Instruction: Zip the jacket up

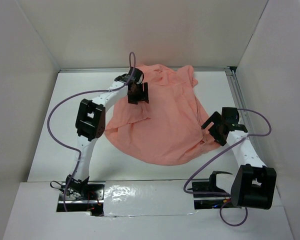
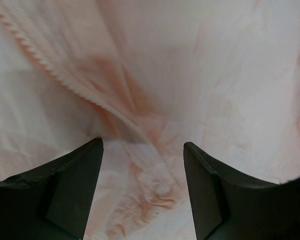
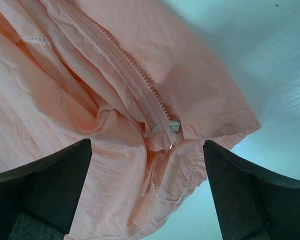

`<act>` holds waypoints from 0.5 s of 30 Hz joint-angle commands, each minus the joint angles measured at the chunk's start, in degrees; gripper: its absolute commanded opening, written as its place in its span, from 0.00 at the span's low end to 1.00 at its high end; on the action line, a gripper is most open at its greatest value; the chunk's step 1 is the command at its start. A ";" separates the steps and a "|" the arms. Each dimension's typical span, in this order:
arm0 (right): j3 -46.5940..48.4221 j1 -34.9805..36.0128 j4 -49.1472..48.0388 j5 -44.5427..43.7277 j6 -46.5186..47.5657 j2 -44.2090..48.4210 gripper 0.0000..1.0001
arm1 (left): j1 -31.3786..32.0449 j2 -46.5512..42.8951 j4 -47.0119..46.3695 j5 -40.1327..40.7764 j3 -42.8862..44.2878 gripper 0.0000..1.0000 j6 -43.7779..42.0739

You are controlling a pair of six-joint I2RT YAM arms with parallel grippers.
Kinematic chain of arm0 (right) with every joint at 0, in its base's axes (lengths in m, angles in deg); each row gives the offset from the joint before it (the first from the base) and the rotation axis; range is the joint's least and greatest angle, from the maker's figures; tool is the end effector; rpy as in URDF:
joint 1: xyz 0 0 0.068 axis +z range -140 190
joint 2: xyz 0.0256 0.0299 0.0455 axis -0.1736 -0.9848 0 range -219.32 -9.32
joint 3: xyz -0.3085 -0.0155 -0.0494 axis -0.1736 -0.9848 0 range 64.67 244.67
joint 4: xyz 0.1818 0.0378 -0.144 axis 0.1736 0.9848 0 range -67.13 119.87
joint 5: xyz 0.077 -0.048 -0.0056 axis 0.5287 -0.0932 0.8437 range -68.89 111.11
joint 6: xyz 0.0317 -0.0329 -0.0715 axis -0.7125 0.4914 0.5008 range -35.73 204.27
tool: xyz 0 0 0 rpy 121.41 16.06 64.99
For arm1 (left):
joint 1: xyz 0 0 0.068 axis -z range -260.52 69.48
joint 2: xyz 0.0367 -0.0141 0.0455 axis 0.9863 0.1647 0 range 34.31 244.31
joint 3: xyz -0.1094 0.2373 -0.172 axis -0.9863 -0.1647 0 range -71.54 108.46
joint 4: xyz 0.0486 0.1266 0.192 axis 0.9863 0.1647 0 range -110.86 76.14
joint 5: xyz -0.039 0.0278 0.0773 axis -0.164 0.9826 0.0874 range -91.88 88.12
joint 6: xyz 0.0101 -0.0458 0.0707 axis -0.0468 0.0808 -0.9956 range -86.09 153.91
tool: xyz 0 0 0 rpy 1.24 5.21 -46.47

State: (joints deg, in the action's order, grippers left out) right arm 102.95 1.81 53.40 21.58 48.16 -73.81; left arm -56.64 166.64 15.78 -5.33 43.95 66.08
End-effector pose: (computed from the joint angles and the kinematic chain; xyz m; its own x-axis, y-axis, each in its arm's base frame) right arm 0.1890 -0.0267 0.2229 -0.5872 0.6799 -0.4392 0.5993 0.7299 0.3288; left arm 0.4906 -0.2222 0.2144 -0.8546 -0.2028 -0.4780 -0.0216 0.9336 -0.3576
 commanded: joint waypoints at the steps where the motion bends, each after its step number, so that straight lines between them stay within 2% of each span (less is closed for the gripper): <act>1: 0.74 -0.52 -3.45 0.94 1.05 -0.37 1.00 | 1.95 -0.14 -0.52 -0.52 -0.43 0.77 1.24; 6: 0.04 -1.13 -3.80 1.11 1.23 -0.20 1.00 | 3.98 0.20 0.88 3.08 -0.26 0.76 1.23; 10: -0.31 -1.92 -3.81 1.46 1.58 0.24 1.00 | 4.07 3.28 6.76 7.57 1.50 0.70 3.78; 13: -0.58 -2.27 -3.80 1.81 1.66 0.50 1.00 | 3.98 3.72 8.88 9.77 0.28 0.61 6.60; 15: -0.67 -2.36 -4.07 2.25 1.67 0.59 1.00 | 3.98 3.29 7.66 8.98 -0.78 0.46 5.99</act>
State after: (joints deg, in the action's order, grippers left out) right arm 102.75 -0.04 52.04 23.07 48.92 -74.16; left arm -52.21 169.55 21.31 1.51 43.77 70.47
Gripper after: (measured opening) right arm 0.994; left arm 0.495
